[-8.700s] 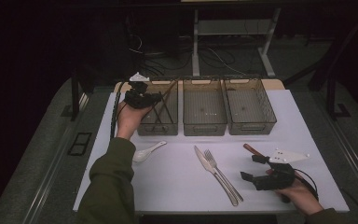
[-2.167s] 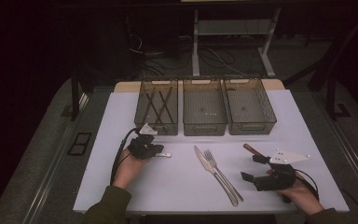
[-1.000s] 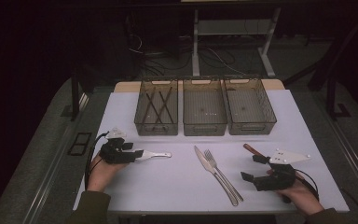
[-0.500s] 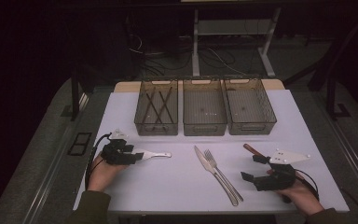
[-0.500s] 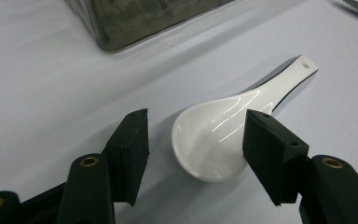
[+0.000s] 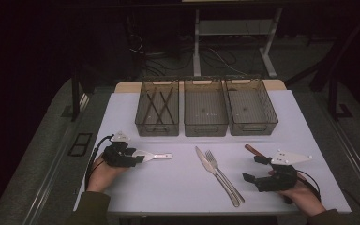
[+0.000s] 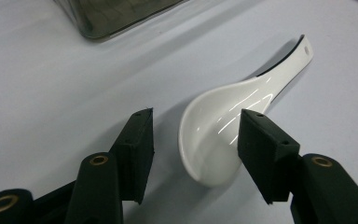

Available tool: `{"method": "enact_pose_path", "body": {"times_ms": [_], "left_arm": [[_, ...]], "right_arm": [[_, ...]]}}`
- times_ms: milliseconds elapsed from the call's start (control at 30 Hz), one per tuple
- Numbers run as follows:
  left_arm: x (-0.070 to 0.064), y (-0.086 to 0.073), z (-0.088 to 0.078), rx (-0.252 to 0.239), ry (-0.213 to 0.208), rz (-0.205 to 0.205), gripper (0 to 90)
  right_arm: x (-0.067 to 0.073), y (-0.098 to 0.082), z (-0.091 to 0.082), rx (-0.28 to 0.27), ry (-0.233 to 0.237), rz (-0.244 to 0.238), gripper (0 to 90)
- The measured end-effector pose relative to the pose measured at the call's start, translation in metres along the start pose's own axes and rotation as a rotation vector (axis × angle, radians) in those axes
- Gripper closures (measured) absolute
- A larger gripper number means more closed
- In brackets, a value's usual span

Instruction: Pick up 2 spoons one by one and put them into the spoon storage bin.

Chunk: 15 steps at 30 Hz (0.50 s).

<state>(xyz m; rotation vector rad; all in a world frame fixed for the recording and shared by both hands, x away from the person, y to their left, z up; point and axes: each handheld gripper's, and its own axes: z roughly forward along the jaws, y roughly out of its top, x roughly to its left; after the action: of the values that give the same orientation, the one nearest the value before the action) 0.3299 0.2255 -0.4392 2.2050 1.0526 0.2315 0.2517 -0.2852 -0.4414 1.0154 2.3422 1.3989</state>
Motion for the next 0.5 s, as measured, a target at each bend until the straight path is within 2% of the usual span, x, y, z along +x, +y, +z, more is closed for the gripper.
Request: {"method": "enact_pose_path", "body": {"times_ms": [200, 500], "left_arm": [[-0.0003, -0.0018, -0.0015, 0.006, -0.017, 0.026, 50.6], [-0.0023, -0.0019, -0.0030, 0.031, -0.060, 0.090, 64.4]], "right_arm": [[0.0002, 0.0000, 0.0001, 0.002, 0.001, 0.000, 16.7], [0.0002, 0.0000, 0.0002, 0.002, 0.000, 0.000, 16.7]]}}
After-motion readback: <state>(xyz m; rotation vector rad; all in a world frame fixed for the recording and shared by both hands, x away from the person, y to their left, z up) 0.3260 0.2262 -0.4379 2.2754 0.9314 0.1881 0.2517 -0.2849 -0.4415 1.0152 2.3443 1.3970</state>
